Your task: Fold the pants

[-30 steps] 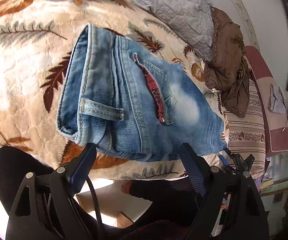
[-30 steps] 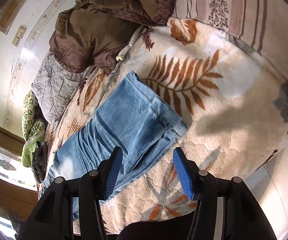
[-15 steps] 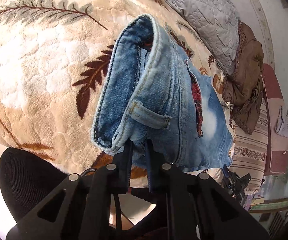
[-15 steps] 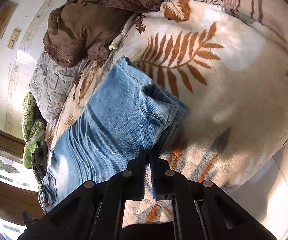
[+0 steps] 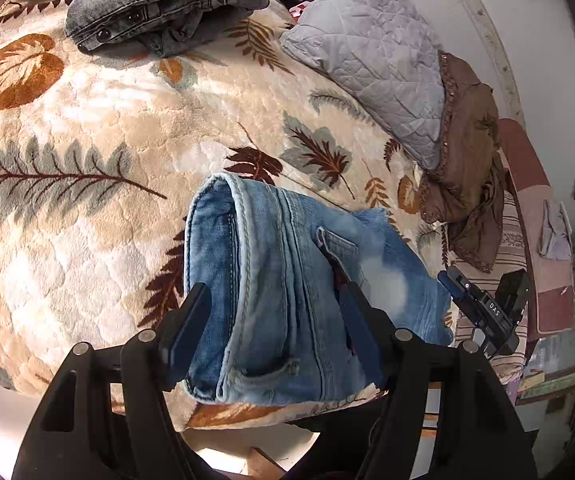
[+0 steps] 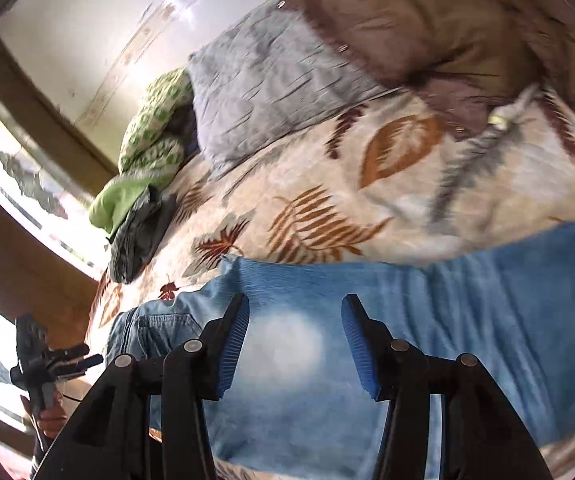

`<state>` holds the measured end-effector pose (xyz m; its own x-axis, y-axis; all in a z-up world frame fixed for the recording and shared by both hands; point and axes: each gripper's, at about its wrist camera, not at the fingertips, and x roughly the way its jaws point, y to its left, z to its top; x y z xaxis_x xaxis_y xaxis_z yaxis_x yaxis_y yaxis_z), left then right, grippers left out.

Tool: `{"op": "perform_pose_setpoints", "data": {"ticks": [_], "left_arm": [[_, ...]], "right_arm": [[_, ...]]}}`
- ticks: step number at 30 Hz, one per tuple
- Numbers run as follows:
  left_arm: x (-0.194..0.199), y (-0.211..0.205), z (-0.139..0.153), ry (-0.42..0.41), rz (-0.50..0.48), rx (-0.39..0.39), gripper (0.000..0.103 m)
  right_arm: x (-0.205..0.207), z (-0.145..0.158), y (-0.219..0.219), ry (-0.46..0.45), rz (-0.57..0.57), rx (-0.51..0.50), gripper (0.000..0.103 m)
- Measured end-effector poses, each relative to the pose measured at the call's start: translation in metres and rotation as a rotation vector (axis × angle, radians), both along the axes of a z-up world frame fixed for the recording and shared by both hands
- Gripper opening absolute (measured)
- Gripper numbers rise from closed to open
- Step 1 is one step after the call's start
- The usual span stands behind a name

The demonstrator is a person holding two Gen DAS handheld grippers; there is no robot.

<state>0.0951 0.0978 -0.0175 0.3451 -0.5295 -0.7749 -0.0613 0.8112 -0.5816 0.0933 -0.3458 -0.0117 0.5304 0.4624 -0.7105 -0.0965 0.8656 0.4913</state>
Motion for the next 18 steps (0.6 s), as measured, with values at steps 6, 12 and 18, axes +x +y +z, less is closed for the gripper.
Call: {"op": "perform_pose_setpoints", "data": {"ticks": [6, 12, 18], "left_arm": [[0.021, -0.009, -0.028, 0.073, -0.026, 0.015, 0.056], [-0.002, -0.026, -0.039, 0.069, -0.098, 0.076, 0.025], [-0.015, -0.028, -0.046, 0.064, -0.088, 0.103, 0.025]], "right_arm": [[0.09, -0.043, 0.086, 0.108, 0.151, -0.14, 0.056], [0.085, -0.031, 0.111, 0.016, 0.234, -0.25, 0.002], [0.094, -0.058, 0.109, 0.079, 0.154, -0.32, 0.003]]}}
